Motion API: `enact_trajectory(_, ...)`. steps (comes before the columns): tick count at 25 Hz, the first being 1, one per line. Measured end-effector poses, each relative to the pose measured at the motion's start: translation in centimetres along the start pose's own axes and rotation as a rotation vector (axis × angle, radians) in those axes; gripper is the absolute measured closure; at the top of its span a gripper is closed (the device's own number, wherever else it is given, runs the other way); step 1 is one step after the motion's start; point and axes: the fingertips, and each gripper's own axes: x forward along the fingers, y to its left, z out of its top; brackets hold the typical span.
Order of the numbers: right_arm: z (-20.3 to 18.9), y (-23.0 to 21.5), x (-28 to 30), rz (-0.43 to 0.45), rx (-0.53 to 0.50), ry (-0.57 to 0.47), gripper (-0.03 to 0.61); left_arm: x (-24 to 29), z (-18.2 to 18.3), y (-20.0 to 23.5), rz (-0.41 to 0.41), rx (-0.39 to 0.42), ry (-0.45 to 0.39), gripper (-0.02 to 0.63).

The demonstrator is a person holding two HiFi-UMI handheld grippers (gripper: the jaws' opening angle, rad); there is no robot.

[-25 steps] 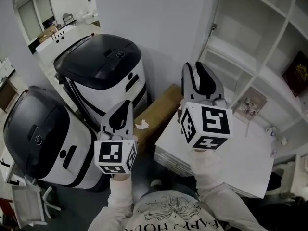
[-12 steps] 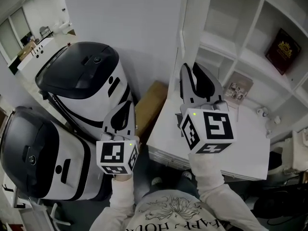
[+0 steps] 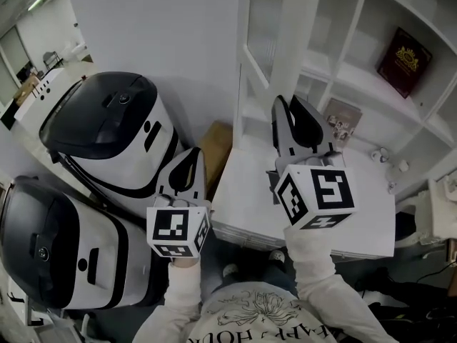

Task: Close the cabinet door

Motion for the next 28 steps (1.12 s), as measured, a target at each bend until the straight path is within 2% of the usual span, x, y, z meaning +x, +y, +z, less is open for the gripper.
enact_trajectory(4, -0.2, -2.4, -0.3, -0.005, 0.005, 0.002, 0.515, 1.8, 0.1, -2.0, -0.032, -0.002, -0.004, 0.609)
enact_trajectory(10, -0.5, -6.2, -0.4, 0.035, 0.022, -0.007, 0.515, 4.6, 0.2, -5.4, -0.059, -0.005, 0.001, 0.609)
enact_trajectory(28, -1.4, -14.7, 1.5, 0.11, 0.047, -0.02, 0.506, 12.0, 1.4, -12.2, -0.054, 0.025, 0.004, 0.609)
